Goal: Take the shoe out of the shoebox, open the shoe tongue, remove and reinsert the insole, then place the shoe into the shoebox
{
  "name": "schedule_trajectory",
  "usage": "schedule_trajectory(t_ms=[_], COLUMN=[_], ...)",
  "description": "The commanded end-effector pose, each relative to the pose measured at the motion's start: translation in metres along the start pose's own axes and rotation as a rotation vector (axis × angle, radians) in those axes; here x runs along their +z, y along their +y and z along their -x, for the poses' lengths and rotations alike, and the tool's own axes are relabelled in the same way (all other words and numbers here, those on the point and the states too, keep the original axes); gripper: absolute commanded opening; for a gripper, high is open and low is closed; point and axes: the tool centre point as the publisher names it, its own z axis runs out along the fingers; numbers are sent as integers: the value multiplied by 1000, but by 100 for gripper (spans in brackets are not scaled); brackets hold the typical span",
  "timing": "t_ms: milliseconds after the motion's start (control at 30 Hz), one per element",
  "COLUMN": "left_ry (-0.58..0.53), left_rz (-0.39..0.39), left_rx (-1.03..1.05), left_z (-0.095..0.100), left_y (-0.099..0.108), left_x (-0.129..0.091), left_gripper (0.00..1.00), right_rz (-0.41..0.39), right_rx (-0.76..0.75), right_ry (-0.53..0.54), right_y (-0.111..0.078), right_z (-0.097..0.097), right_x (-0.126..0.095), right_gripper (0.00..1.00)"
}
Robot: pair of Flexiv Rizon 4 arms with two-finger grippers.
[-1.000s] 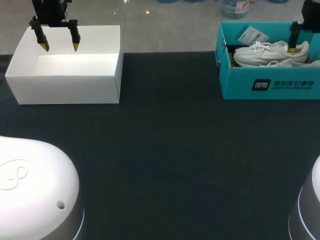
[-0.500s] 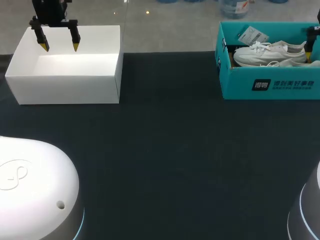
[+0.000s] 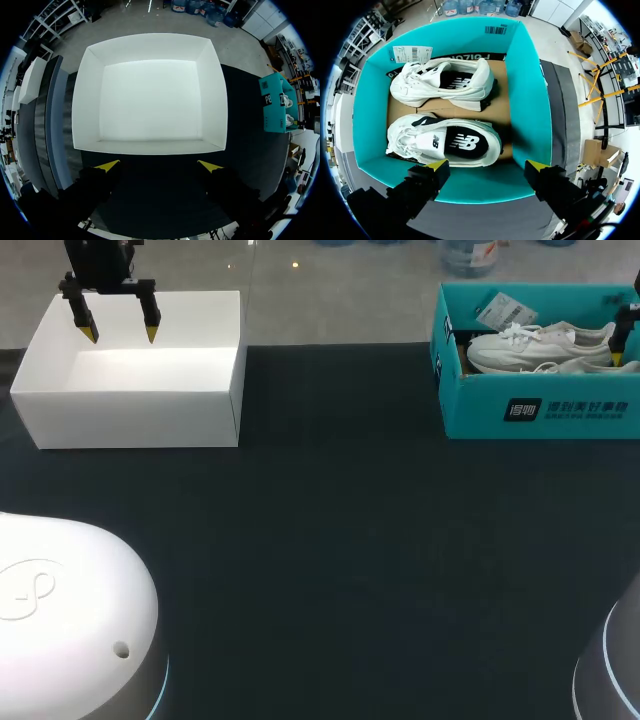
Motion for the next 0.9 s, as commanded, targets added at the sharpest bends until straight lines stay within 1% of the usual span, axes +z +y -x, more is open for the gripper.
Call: schedule_trajectory(t_ms=[33, 300, 467, 667, 733, 767, 800, 833, 867, 900], left_ry=[0, 0, 0, 0, 0, 0, 0, 0, 0, 0], left_rz=[0, 0, 0, 0, 0, 0, 0, 0, 0, 0], left_rx=[0, 0, 0, 0, 0, 0, 0, 0, 0, 0], left_z=[0, 0, 0, 0, 0, 0, 0, 0, 0, 0], left_y=[0, 0, 0, 0, 0, 0, 0, 0, 0, 0], left_x=[0, 0, 0, 0, 0, 0, 0, 0, 0, 0], left_gripper=[100, 100, 100, 100, 100, 100, 100, 100, 100, 100], right_rz=[-4, -12, -20, -39, -47, -53, -61, -64, -71, -78], right_rx=[-1, -19, -19, -6, -3, 0, 4, 4, 3, 5], right_ry=[4, 6, 9, 21, 23, 24, 24, 23, 19, 12], right_y=[5, 10, 10, 9, 9, 9, 8, 7, 7, 6], right_z=[3, 0, -2, 0, -1, 0, 0, 0, 0, 0], right_x=[12, 32, 45, 56, 58, 59, 60, 60, 61, 61], right_gripper=[100, 100, 100, 100, 70, 51, 38, 32, 17, 0])
